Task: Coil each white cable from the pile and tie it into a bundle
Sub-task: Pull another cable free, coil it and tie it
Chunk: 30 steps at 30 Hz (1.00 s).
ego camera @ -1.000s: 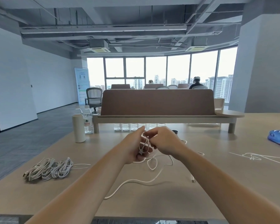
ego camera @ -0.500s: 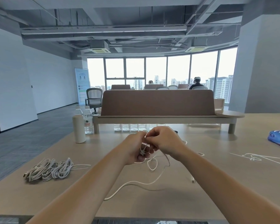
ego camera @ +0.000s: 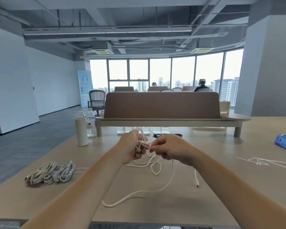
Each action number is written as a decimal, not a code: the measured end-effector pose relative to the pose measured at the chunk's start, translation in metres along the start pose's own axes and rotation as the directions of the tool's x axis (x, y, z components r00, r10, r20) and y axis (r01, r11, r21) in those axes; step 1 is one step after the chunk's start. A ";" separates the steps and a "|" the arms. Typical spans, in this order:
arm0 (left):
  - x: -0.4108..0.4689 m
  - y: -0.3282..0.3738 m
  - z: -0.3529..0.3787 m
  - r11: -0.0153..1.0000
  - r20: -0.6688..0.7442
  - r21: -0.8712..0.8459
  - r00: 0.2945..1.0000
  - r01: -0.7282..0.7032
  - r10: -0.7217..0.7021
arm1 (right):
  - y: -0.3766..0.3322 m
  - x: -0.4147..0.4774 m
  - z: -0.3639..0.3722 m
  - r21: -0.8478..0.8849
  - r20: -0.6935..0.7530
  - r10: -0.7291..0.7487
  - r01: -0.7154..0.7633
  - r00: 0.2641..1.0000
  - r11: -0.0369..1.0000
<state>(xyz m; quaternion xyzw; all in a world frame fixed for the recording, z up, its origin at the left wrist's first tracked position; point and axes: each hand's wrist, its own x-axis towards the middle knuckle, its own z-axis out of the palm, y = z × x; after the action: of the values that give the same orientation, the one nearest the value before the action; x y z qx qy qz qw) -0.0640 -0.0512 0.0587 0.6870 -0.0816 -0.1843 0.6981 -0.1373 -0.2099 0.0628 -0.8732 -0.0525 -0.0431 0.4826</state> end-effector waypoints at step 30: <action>-0.011 0.007 0.000 0.945 0.042 0.312 0.995 -0.097 0.088 | -0.009 0.008 -0.006 -0.564 -0.104 -0.061 -0.009 0.993 0.825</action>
<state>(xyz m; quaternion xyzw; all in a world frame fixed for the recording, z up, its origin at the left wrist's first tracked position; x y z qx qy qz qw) -0.0735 -0.0473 0.0677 0.7819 -0.1514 -0.1454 0.5870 -0.1305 -0.2096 0.0744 -0.9718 -0.0208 -0.1146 0.2050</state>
